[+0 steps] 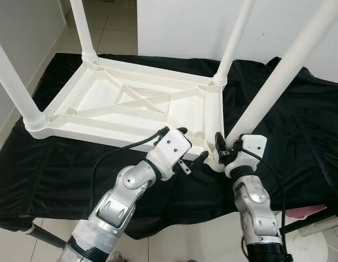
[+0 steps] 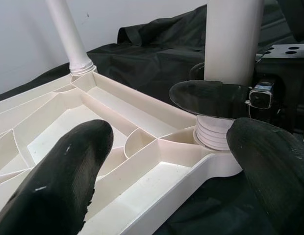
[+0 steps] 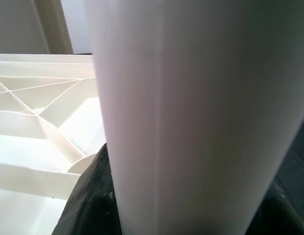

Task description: Building children table

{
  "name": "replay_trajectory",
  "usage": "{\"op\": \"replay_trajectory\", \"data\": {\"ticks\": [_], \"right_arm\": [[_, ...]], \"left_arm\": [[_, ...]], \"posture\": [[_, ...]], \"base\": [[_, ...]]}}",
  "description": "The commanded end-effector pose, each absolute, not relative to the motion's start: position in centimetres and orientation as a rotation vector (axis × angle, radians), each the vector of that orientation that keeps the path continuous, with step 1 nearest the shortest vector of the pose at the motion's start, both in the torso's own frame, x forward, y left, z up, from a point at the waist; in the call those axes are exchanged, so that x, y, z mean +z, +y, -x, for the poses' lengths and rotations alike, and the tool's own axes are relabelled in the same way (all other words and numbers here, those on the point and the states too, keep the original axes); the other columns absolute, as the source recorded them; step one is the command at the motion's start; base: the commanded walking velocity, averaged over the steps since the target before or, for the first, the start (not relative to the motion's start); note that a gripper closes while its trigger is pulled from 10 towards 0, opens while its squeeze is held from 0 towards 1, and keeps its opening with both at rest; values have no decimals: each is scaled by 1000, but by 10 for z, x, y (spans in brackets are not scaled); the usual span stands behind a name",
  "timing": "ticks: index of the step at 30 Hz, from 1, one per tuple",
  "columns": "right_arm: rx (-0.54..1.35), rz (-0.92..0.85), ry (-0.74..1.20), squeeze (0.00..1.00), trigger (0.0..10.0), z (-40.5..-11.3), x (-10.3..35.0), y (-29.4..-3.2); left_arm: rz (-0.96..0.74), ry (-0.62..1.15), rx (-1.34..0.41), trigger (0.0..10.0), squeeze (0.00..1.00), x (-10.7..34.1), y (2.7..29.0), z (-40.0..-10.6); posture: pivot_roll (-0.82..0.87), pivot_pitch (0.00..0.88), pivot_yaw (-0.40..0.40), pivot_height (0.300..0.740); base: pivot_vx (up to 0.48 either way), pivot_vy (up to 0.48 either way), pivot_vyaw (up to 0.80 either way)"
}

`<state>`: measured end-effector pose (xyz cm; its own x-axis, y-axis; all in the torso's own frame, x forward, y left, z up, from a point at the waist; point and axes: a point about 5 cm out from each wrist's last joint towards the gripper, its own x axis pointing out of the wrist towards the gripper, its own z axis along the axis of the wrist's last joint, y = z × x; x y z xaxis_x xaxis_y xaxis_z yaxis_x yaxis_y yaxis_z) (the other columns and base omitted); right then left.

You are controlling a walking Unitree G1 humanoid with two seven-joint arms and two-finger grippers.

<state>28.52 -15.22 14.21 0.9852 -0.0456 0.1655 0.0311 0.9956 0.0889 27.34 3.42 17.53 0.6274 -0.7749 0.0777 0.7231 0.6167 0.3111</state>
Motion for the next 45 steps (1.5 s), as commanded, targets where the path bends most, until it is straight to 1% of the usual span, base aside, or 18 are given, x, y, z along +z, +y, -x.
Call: {"op": "replay_trajectory", "data": {"ticks": [1,2,4,8,9,15,18,26,27,28,29,31,32,34,38,40,42,45], "right_arm": [[-82,-112,-129,0,10000,-280,134,-148],[-82,-112,-129,0,10000,-280,134,-148],[-55,-130,-135,0,10000,-279,135,-138],[-51,-132,-136,0,10000,-278,136,-138],[-64,-130,-134,1000,10000,-278,137,-140],[-62,-114,-159,1000,10000,-278,143,-145],[13,-109,-193,1000,10000,-275,147,-151],[117,-66,-207,1000,10000,-273,149,-167],[175,-49,-206,161,10000,-273,149,-168],[218,-31,-203,0,10000,-273,149,-172],[218,-31,-203,0,10000,-273,149,-172],[296,8,-196,0,10000,-275,148,-176],[296,8,-196,0,10000,-275,148,-176],[387,45,-168,0,10000,-277,145,-181],[481,89,-138,0,10000,-281,144,-189],[506,105,-132,0,10000,-282,144,-190],[551,122,-116,0,10000,-288,143,-192],[569,133,-117,0,10000,-292,144,-193]], "left_arm": [[-262,-212,-906,10000,0,174,31,-272],[-262,-212,-906,10000,0,174,31,-272],[-253,-212,-909,10000,0,175,31,-271],[-262,-216,-909,10000,0,175,30,-273],[-264,-218,-909,10000,0,176,29,-273],[-265,-226,-903,10000,0,179,34,-276],[-279,-220,-886,10000,0,176,38,-280],[-251,-232,-869,10000,0,182,40,-281],[-251,-228,-869,10000,0,182,42,-281],[-250,-225,-872,10000,0,181,42,-280],[-250,-225,-872,10000,0,181,42,-280],[-246,-222,-885,10000,0,180,42,-279],[-246,-222,-885,10000,0,180,42,-279],[-247,-217,-914,10000,0,179,39,-276],[-234,-224,-955,10000,0,181,37,-272],[-229,-221,-972,10000,0,181,38,-271],[-266,-221,-1003,10000,0,178,39,-269],[-271,-217,-1025,10000,0,176,39,-268]], "posture": [[-42,89,-54,740],[-42,89,-54,740],[-40,89,-53,740],[-34,81,-50,740],[-34,81,-50,740],[-41,85,-55,740],[-47,85,-60,740],[-48,90,-56,740],[-49,95,-50,740],[-52,97,-44,740],[-52,97,-44,740],[-57,99,-34,740],[-57,99,-34,740],[-54,90,-18,740],[-66,97,-5,740],[-66,97,-5,740],[-59,91,-13,740],[-55,86,-19,740]], "base": [[0,0,0],[0,0,0],[0,0,0],[0,0,0],[0,0,0],[0,0,0],[0,0,0],[0,0,0],[0,0,0],[0,0,0],[0,0,0],[0,0,0],[0,0,0],[0,0,0],[0,0,0],[0,0,0],[0,0,0],[0,0,0]]}}
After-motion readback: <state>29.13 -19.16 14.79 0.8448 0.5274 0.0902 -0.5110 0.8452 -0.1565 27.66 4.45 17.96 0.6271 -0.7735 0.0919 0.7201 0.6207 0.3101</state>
